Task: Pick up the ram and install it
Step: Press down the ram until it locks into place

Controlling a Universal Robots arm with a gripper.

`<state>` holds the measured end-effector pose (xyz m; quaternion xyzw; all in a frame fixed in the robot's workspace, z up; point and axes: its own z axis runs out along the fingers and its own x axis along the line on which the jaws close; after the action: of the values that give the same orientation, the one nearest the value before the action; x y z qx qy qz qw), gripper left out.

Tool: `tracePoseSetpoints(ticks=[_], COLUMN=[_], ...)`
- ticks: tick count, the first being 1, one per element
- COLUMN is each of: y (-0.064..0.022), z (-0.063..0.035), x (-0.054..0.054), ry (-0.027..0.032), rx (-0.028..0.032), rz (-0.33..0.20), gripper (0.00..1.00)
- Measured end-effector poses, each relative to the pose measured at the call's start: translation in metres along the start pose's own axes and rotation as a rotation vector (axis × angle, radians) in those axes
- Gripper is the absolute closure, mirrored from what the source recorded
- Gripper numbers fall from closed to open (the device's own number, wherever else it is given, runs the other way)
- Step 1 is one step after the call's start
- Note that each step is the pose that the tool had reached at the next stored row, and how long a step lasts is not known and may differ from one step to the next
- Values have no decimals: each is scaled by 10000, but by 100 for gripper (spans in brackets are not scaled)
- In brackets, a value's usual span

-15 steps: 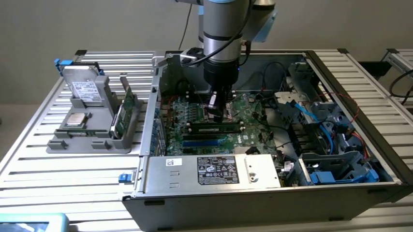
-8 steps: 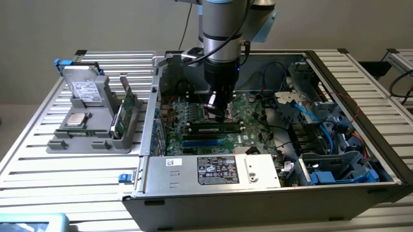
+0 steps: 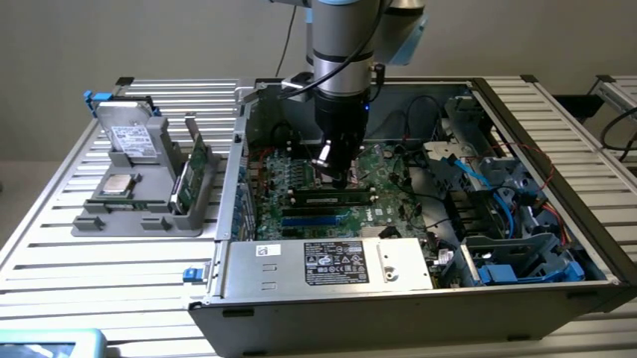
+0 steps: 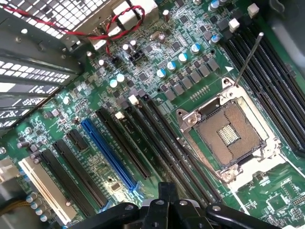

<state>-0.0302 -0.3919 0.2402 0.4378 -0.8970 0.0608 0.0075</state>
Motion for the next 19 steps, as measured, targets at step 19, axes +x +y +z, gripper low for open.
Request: tracePoseSetpoints(ticks=[19], y=[0], z=[1], x=[0], ry=[311], rx=[-203], rz=[3024], gripper=[89])
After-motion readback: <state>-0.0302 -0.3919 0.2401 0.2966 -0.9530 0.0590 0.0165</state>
